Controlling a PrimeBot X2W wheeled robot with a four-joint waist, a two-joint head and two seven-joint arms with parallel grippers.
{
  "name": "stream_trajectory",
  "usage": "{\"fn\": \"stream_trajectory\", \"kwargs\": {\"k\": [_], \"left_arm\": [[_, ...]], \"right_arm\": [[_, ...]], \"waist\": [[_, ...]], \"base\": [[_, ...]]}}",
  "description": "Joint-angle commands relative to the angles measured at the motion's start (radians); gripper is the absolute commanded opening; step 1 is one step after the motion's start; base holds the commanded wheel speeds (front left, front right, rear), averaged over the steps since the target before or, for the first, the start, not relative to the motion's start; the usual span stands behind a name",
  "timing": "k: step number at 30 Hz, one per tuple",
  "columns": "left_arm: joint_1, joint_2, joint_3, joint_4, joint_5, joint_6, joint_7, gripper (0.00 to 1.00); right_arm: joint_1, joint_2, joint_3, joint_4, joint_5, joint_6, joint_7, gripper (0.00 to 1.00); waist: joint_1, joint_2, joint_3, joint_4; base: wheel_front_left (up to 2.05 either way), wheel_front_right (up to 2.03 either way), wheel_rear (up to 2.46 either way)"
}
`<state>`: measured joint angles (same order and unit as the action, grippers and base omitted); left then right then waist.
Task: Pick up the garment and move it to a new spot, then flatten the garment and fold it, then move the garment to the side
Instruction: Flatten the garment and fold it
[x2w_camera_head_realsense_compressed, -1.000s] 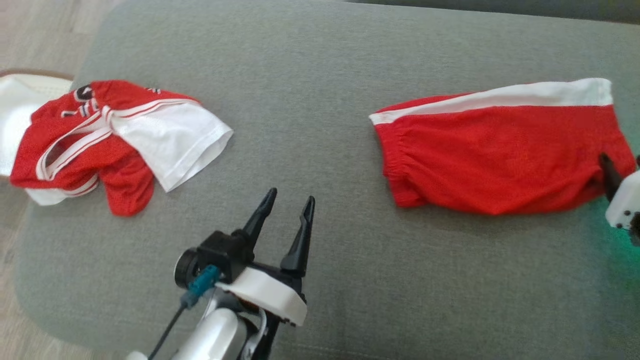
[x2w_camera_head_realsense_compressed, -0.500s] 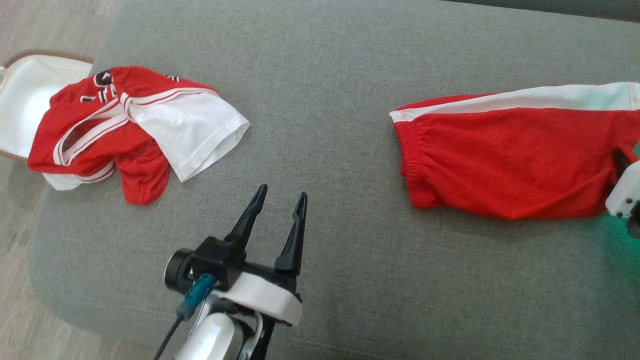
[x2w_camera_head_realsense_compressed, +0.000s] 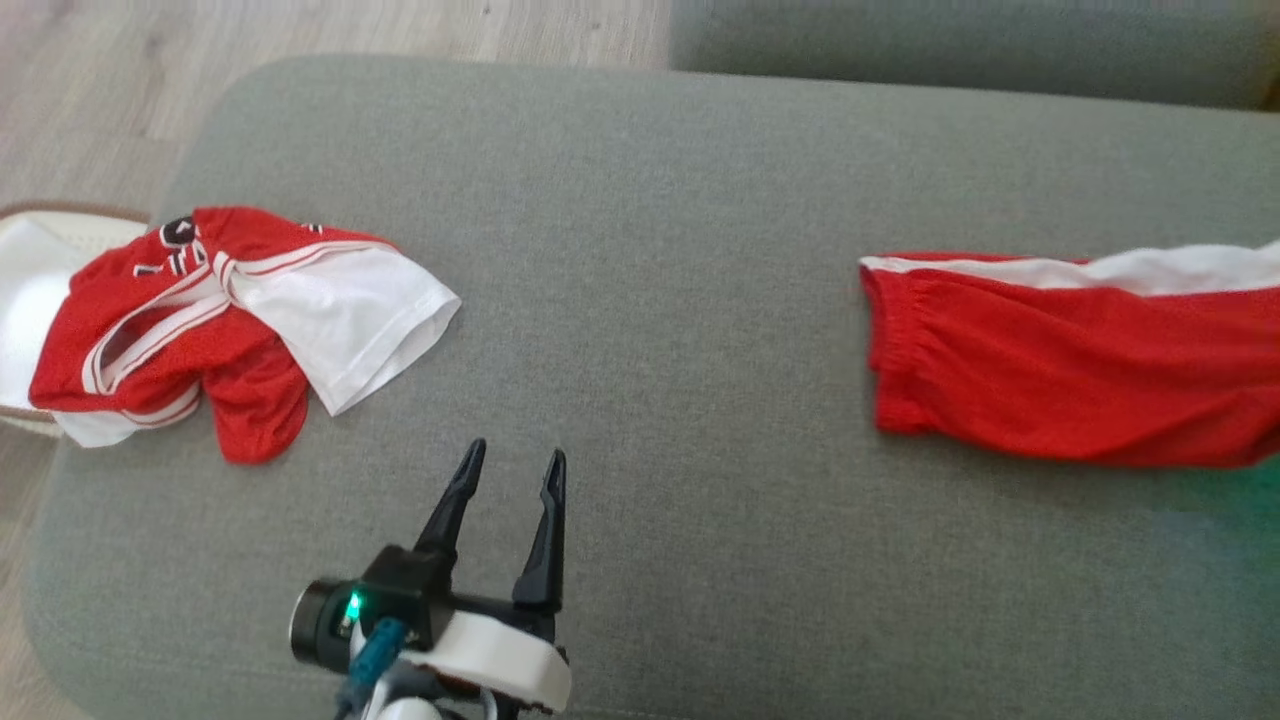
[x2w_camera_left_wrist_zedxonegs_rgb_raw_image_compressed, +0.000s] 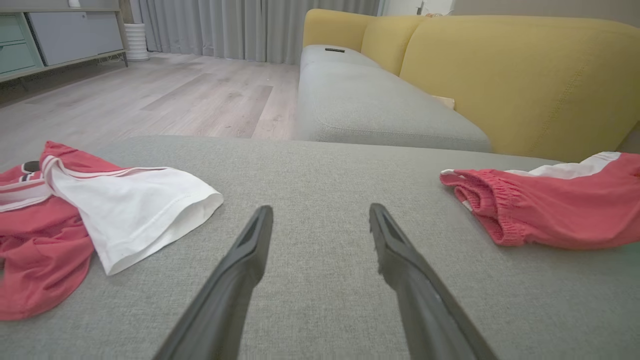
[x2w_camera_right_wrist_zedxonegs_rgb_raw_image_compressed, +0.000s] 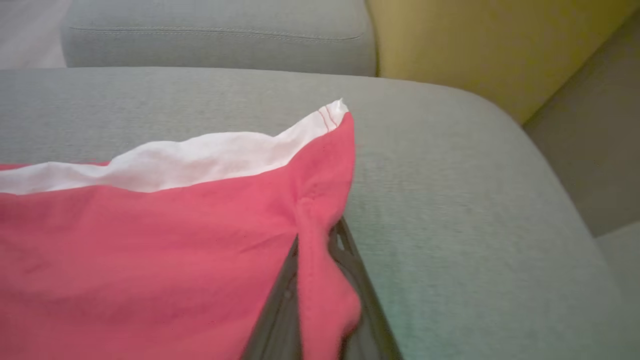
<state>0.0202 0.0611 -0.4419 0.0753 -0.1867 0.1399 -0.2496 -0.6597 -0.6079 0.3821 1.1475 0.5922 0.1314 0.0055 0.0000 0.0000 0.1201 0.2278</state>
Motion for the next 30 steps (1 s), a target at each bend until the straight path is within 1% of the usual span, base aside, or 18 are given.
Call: {"fn": "stream_trajectory", "kwargs": {"k": [1, 4, 8, 9, 18, 24, 28, 29, 30], "left_arm": [[-0.019, -0.004, 0.035, -0.029, 0.010, -0.003, -0.012, 1.00], [-0.007, -0.005, 0.040, -0.025, 0.016, -0.007, -0.012, 1.00], [0.005, -0.007, 0.040, -0.015, 0.020, -0.011, -0.012, 1.00], [0.005, -0.007, 0.040, -0.015, 0.020, -0.011, -0.012, 1.00], [0.031, -0.009, 0.037, 0.004, 0.013, -0.021, -0.012, 1.00], [0.044, -0.010, 0.043, 0.007, 0.002, -0.029, -0.012, 1.00], [0.049, -0.010, 0.039, 0.004, -0.002, -0.038, -0.012, 1.00], [0.049, -0.010, 0.039, 0.003, -0.002, -0.039, -0.012, 1.00], [0.050, -0.011, 0.037, 0.003, -0.004, -0.039, -0.012, 1.00]], "right_arm": [[-0.002, -0.022, 0.017, -0.012, -0.013, -0.001, -0.022, 0.00], [-0.023, 0.006, 0.024, -0.013, -0.031, -0.001, -0.033, 0.00], [-0.043, 0.059, 0.040, -0.039, -0.050, -0.001, -0.052, 0.00], [-0.043, 0.059, 0.040, -0.039, -0.050, -0.001, -0.052, 0.00], [-0.043, 0.215, 0.076, -0.122, -0.103, -0.001, -0.100, 0.00], [0.006, 0.314, 0.107, -0.203, -0.103, -0.001, -0.072, 0.00], [0.050, 0.351, 0.128, -0.247, -0.089, -0.001, -0.037, 0.00], [0.061, 0.356, 0.133, -0.255, -0.087, -0.001, -0.031, 0.02], [0.072, 0.361, 0.135, -0.263, -0.086, -0.001, -0.027, 0.44]], "waist": [[0.0000, 0.0000, -0.017, 0.000], [0.0000, 0.0000, -0.035, 0.006], [0.0000, 0.0000, -0.057, 0.018], [0.0000, 0.0000, -0.057, 0.018], [0.0000, 0.0000, -0.097, 0.057], [0.0000, 0.0000, -0.110, 0.083], [0.0000, 0.0000, -0.111, 0.096], [0.0000, 0.0000, -0.112, 0.098], [0.0000, 0.0000, -0.112, 0.099]], "base": [[0.00, 0.00, 0.00], [0.00, 0.00, 0.00], [0.00, 0.00, 0.00], [0.00, 0.00, 0.00], [0.00, 0.00, 0.00], [0.00, 0.00, 0.00], [0.00, 0.00, 0.00], [0.00, 0.00, 0.00], [0.00, 0.00, 0.00]]}}
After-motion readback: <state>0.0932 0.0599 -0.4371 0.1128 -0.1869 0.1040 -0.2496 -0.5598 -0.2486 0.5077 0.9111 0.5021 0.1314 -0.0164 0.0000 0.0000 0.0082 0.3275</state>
